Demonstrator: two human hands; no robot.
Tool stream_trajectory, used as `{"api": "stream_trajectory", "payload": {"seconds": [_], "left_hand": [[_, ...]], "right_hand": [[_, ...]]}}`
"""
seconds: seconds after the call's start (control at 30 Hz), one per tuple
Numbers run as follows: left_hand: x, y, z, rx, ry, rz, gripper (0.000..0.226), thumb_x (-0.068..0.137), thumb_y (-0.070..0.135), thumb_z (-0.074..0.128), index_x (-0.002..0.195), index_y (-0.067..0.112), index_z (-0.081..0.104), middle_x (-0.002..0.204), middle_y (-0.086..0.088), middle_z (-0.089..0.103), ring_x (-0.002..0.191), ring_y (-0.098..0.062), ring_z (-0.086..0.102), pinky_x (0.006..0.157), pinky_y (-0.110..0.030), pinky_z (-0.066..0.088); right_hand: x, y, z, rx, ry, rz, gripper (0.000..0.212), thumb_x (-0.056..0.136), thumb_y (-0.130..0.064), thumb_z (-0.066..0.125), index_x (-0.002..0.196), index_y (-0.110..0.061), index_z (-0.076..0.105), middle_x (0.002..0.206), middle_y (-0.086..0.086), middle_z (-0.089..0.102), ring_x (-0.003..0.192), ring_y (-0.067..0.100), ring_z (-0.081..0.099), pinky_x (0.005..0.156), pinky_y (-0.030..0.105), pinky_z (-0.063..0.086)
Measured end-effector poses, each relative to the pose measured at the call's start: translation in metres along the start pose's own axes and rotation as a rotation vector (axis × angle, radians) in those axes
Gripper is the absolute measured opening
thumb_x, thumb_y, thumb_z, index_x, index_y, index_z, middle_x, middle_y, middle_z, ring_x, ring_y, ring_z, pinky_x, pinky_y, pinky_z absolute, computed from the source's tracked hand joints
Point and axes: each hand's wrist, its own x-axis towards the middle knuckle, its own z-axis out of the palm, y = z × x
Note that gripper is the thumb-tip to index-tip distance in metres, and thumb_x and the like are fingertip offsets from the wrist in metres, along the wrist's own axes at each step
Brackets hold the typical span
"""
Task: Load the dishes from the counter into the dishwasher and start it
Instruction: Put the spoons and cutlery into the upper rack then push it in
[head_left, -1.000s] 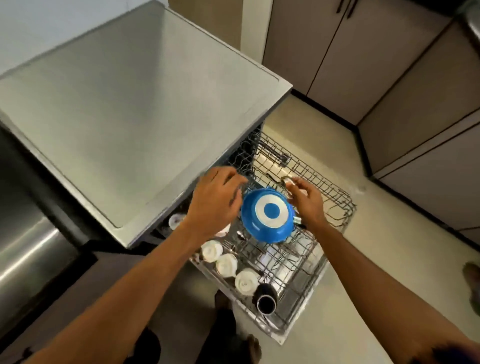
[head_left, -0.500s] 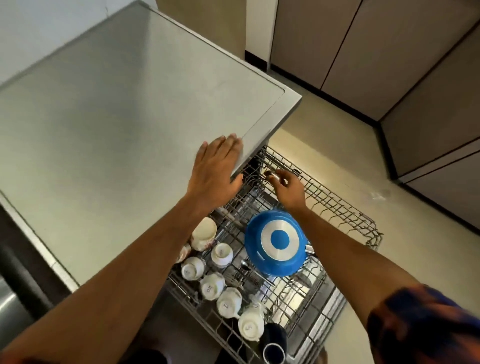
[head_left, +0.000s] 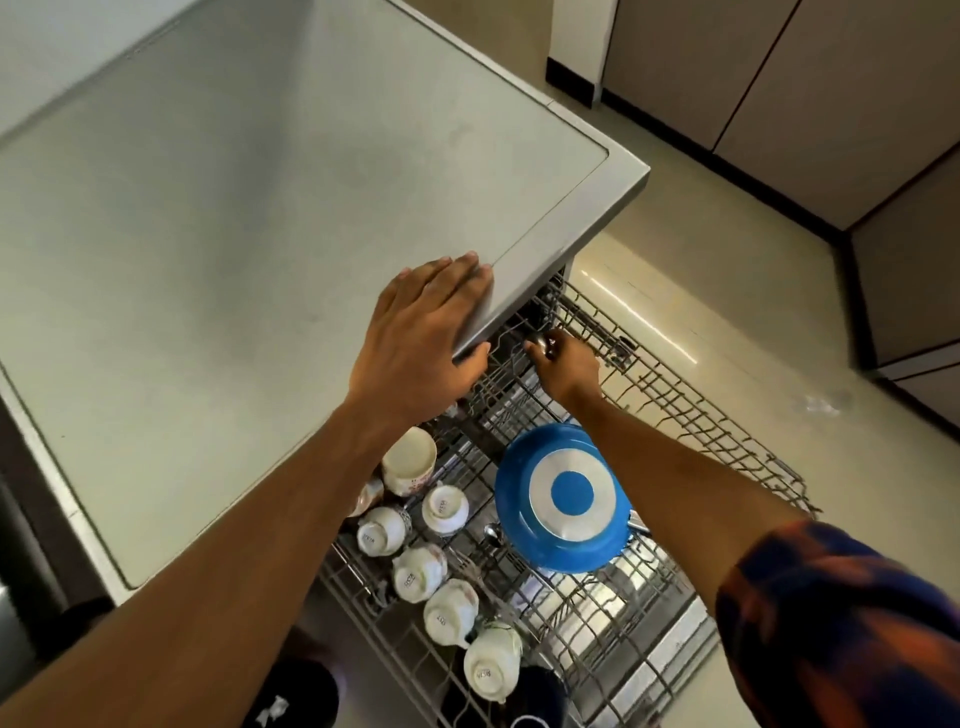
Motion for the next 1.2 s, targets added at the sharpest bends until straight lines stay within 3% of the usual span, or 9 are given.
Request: {"api": "stream_trajectory", "payload": {"seconds": [0.13, 0.23, 0.33, 0.47, 0.6, 0.73, 0.87, 1.03, 1.2], "left_hand": [[0.002, -0.002, 0.001, -0.014, 0.019, 0.002, 0.076, 0.085, 0.045, 0.065, 0.152, 0.019, 0.039, 0.157, 0.0, 0.039, 0.144, -0.022, 0.035, 0.117, -0.047, 0.03], [0.001, -0.002, 0.002, -0.026, 0.045, 0.0, 0.074, 0.084, 0.043, 0.066, 0.15, 0.019, 0.043, 0.156, 0.0, 0.042, 0.142, -0.022, 0.037, 0.117, -0.045, 0.031], [0.001, -0.001, 0.002, -0.036, 0.065, 0.0, 0.072, 0.083, 0.041, 0.068, 0.149, 0.02, 0.045, 0.155, 0.0, 0.043, 0.141, -0.021, 0.038, 0.117, -0.042, 0.03], [0.0, -0.002, 0.001, -0.044, 0.068, -0.009, 0.072, 0.083, 0.04, 0.068, 0.148, 0.019, 0.046, 0.154, -0.001, 0.044, 0.141, -0.022, 0.039, 0.117, -0.043, 0.031], [0.0, -0.003, 0.001, -0.041, 0.069, -0.011, 0.071, 0.083, 0.04, 0.068, 0.148, 0.02, 0.047, 0.154, 0.0, 0.044, 0.14, -0.022, 0.038, 0.117, -0.041, 0.03], [0.0, -0.002, 0.0, -0.051, 0.053, -0.015, 0.071, 0.084, 0.041, 0.067, 0.148, 0.02, 0.045, 0.155, -0.001, 0.043, 0.141, -0.022, 0.037, 0.117, -0.041, 0.029], [-0.001, -0.003, 0.0, -0.058, 0.051, -0.017, 0.072, 0.084, 0.042, 0.067, 0.149, 0.02, 0.044, 0.155, -0.001, 0.042, 0.142, -0.022, 0.036, 0.118, -0.043, 0.029], [0.0, -0.004, 0.001, -0.055, 0.036, -0.014, 0.073, 0.085, 0.043, 0.066, 0.15, 0.021, 0.043, 0.156, 0.0, 0.041, 0.143, -0.021, 0.035, 0.118, -0.043, 0.028], [0.0, -0.004, 0.001, -0.042, 0.037, -0.01, 0.072, 0.085, 0.043, 0.067, 0.15, 0.022, 0.043, 0.156, 0.001, 0.041, 0.142, -0.022, 0.035, 0.118, -0.041, 0.026]], "right_hand": [[0.027, -0.01, 0.005, -0.053, -0.074, 0.015, 0.04, 0.098, -0.044, 0.059, 0.132, -0.022, 0.057, 0.101, -0.004, 0.064, 0.075, 0.005, 0.06, 0.058, 0.02, 0.047], [0.047, -0.016, 0.007, -0.15, -0.044, 0.08, 0.04, 0.099, -0.049, 0.054, 0.122, -0.018, 0.062, 0.087, -0.001, 0.063, 0.073, 0.014, 0.063, 0.061, 0.031, 0.056], [0.053, -0.016, 0.008, -0.181, -0.034, 0.108, 0.043, 0.101, -0.05, 0.049, 0.11, -0.011, 0.064, 0.078, 0.0, 0.061, 0.066, 0.012, 0.061, 0.051, 0.026, 0.046], [0.041, -0.01, 0.013, -0.135, -0.004, 0.065, 0.049, 0.102, -0.055, 0.042, 0.124, -0.014, 0.058, 0.088, 0.002, 0.064, 0.073, 0.014, 0.062, 0.056, 0.027, 0.05], [0.031, -0.003, 0.011, -0.118, 0.022, 0.087, 0.06, 0.099, -0.064, 0.04, 0.127, -0.013, 0.055, 0.093, 0.001, 0.063, 0.079, 0.013, 0.06, 0.055, 0.023, 0.039], [0.018, 0.002, 0.003, -0.125, 0.046, 0.02, 0.055, 0.103, -0.056, 0.04, 0.136, -0.013, 0.052, 0.111, 0.007, 0.067, 0.09, 0.015, 0.058, 0.07, 0.027, 0.043], [0.009, 0.003, 0.0, -0.105, 0.054, 0.024, 0.058, 0.105, -0.054, 0.037, 0.144, -0.012, 0.044, 0.111, 0.007, 0.067, 0.088, 0.016, 0.061, 0.059, 0.019, 0.036], [0.006, 0.012, -0.007, -0.028, 0.078, 0.064, 0.054, 0.104, -0.054, 0.038, 0.137, -0.014, 0.053, 0.114, 0.01, 0.07, 0.099, 0.024, 0.066, 0.091, 0.041, 0.054], [0.001, 0.019, -0.012, -0.019, 0.04, 0.095, 0.047, 0.103, -0.052, 0.044, 0.128, -0.015, 0.06, 0.099, 0.003, 0.069, 0.088, 0.021, 0.067, 0.088, 0.044, 0.058]]}}
